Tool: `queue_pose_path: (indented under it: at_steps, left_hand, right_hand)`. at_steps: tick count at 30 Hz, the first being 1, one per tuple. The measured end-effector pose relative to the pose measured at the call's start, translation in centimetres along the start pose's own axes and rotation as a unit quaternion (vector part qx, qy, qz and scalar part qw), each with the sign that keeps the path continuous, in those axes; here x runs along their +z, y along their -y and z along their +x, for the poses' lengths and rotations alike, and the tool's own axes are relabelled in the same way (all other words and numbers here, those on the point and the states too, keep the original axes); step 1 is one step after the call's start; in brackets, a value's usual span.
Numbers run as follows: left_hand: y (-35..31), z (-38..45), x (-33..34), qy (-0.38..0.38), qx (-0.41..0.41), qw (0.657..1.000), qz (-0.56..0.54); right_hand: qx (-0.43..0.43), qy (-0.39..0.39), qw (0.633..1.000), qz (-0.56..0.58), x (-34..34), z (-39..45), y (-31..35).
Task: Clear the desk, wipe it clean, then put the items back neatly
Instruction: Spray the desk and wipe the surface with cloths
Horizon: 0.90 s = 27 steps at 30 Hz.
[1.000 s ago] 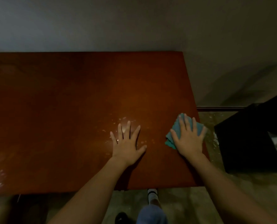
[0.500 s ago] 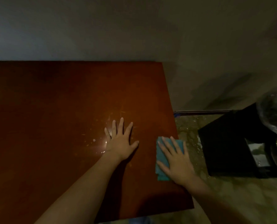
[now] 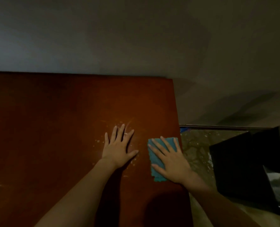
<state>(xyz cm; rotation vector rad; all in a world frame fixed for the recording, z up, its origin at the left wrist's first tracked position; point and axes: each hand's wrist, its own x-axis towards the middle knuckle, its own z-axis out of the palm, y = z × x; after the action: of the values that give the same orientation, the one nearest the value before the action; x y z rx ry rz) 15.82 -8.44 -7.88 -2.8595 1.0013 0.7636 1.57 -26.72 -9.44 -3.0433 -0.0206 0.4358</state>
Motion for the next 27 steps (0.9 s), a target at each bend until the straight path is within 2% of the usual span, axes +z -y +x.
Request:
queue_pose_path:
  at_steps: [2,5,10,12,15,19,21,27]
  left_hand:
    - [-0.3,0.6,-0.5,-0.001,-0.012,1.0,-0.014]
    - [-0.5,1.5,-1.1,-0.009,-0.024,0.999,-0.032]
    - [-0.3,2.3,-1.7,0.002,-0.035,0.999,-0.033]
    - [0.0,2.9,-2.2,-0.003,-0.04,0.998,-0.042]
    - [0.1,3.7,-3.0,-0.001,-0.053,0.997,-0.052]
    - [0.4,5.5,-4.2,0.004,-0.071,0.996,-0.056]
    - [0.7,6.8,-4.8,0.001,-0.075,0.995,-0.059]
    - [0.4,9.6,-5.2,-0.027,-0.093,0.993,-0.072]
  right_hand:
    - [0.022,0.005,1.0,0.012,-0.3,0.4,-2.1]
    - [0.11,-0.016,0.992,0.053,-1.4,3.0,-4.0]
    - [0.24,-0.03,0.966,0.088,-3.5,10.4,-2.4]
    - [0.2,-0.031,0.975,0.089,-4.1,12.3,-1.0]
    - [0.077,-0.031,0.996,0.039,-3.8,11.7,-0.5]
    - [-0.02,0.019,1.0,-0.013,-3.2,9.0,-4.0]
    - [-0.017,0.02,1.0,-0.009,-3.3,8.8,-5.9]
    - [0.104,-0.022,0.992,0.061,-4.6,12.7,-8.8]
